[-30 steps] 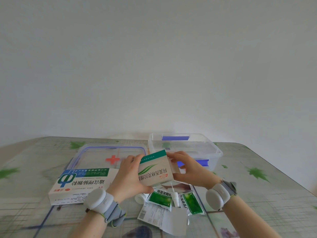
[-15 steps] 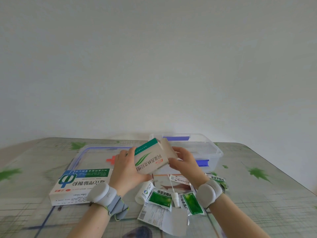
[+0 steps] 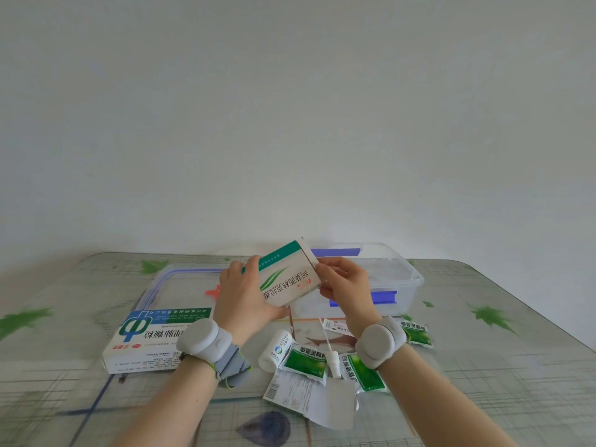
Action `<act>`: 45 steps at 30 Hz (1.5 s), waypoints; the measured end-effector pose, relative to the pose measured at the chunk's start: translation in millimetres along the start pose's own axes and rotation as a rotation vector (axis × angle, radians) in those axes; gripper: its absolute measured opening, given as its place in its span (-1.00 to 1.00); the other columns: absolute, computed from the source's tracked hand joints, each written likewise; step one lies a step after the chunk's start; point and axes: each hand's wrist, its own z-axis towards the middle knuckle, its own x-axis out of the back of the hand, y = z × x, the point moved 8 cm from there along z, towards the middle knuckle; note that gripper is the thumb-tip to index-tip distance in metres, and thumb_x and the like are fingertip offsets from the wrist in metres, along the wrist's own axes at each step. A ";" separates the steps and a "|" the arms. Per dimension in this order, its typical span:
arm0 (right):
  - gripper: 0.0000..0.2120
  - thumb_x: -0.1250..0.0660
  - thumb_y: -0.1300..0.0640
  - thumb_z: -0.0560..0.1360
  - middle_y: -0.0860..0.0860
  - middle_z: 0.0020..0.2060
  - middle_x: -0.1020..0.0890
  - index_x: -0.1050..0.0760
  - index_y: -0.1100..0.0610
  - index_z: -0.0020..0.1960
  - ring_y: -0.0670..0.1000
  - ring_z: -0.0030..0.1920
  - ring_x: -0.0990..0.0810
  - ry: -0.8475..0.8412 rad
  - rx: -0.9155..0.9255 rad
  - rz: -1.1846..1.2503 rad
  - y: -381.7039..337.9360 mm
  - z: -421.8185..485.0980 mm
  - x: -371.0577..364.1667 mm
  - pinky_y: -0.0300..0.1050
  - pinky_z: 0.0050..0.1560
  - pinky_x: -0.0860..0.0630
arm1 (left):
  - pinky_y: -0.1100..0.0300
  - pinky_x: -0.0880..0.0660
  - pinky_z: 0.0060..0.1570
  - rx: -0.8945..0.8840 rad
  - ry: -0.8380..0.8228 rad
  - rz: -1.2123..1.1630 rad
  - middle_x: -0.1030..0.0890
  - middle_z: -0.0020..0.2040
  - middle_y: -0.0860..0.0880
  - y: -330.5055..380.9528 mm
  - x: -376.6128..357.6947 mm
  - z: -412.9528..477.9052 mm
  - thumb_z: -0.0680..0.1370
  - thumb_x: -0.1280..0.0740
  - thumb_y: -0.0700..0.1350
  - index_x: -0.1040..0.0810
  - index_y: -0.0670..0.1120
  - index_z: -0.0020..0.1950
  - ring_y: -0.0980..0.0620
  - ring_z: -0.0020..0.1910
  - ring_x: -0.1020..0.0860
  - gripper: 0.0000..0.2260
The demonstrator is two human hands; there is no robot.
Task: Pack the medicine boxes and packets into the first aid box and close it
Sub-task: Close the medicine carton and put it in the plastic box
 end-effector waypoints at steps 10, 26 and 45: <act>-0.89 -0.34 0.15 0.50 0.03 -0.23 -0.70 -0.65 0.08 -0.13 -0.08 -0.31 -0.57 0.006 0.039 -0.052 2.9 -8.7 2.9 -0.25 -0.30 -0.50 | 0.12 -0.35 0.05 -0.017 0.004 0.019 -0.38 0.12 -0.04 6.3 0.4 -4.4 0.13 -0.55 0.18 -0.25 0.03 0.38 -0.07 0.13 -0.31 -0.10; -0.76 -0.33 0.01 0.51 0.06 -0.07 -0.70 -0.56 0.19 0.01 0.00 -0.09 -0.70 -0.115 -0.028 -0.044 3.1 -9.6 -0.5 -0.17 -0.12 -0.61 | 0.10 -0.41 -0.05 0.072 0.023 -0.090 -0.41 0.00 -0.05 8.8 7.0 12.5 0.08 -0.50 0.22 -0.35 -0.02 0.18 -0.07 0.06 -0.35 -0.24; -0.85 -0.32 0.10 0.51 0.05 -0.16 -0.71 -0.50 0.18 0.01 0.02 -0.14 -0.69 0.050 0.028 -0.112 -11.5 40.2 23.8 -0.05 -0.10 -0.63 | 0.23 -0.45 -0.32 0.089 -0.016 -0.192 -0.66 -0.24 0.01 28.7 -4.9 52.8 0.51 -0.31 -0.11 -0.65 -0.10 -0.09 0.01 -0.26 -0.60 -0.86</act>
